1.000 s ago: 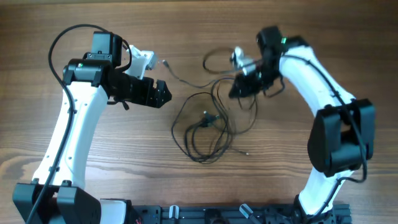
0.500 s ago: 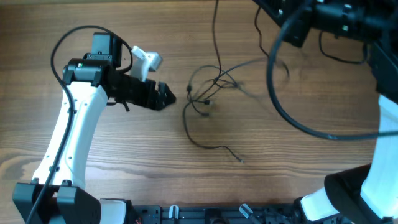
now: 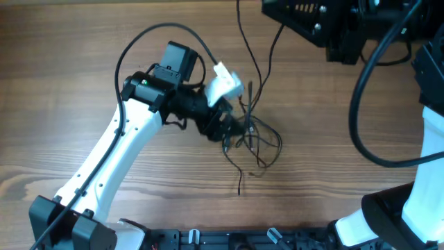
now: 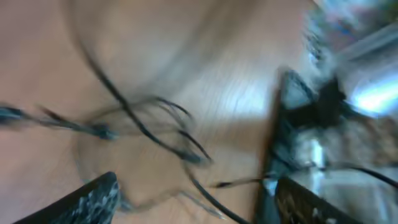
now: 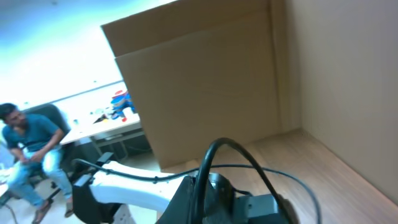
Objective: Untangle cables
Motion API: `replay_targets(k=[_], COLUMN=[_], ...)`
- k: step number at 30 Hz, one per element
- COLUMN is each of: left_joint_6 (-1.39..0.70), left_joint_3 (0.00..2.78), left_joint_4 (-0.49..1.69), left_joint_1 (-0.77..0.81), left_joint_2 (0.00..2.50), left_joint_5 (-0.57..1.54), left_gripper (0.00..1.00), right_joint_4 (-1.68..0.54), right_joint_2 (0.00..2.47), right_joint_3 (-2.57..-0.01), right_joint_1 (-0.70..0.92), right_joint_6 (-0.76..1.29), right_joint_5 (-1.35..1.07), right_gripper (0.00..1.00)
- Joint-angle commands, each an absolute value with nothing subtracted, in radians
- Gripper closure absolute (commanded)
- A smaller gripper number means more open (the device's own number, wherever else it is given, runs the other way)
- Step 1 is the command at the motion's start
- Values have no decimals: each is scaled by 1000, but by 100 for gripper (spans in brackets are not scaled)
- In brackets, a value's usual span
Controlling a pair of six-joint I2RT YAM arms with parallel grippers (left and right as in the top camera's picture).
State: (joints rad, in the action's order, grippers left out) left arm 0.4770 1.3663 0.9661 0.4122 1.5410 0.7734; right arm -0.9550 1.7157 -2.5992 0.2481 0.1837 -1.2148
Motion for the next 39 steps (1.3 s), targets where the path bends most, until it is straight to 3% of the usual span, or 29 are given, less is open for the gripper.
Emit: replay_targets(k=[1, 7, 15, 18, 21, 26, 33, 39], left_joint_6=[130, 47, -9, -44, -121, -112, -82, -82], left_joint_3=[1371, 1356, 1355, 1355, 1355, 1355, 1355, 1355], left_joint_4=[818, 734, 748, 802, 841, 920, 951, 963], left_joint_1=[413, 503, 559, 494, 346, 200, 180, 180], left_joint_2=[1550, 1638, 1878, 1885, 1885, 1885, 1885, 1885], left_joint_5=[641, 520, 341, 174, 203, 219, 215, 215], left_gripper=[14, 15, 16, 18, 19, 19, 19, 19], right_joint_4=[-911, -625, -626, -810, -1155, -1274, -1033, -1008], right_joint_2=[1698, 1656, 1645, 1645, 1661, 1696, 1711, 1711], right_joint_3=[-2608, -2608, -2608, -2596, -2592, -2592, -2593, -2592], right_joint_1=[252, 252, 240, 90, -79, -216, -550, -818], right_joint_6=[225, 379, 358, 196, -9, -71, 284, 547], right_joint_5=[-1271, -1378, -1388, -1268, -1024, -597, -383, -284], right_gripper=[96, 96, 96, 96, 96, 96, 96, 96])
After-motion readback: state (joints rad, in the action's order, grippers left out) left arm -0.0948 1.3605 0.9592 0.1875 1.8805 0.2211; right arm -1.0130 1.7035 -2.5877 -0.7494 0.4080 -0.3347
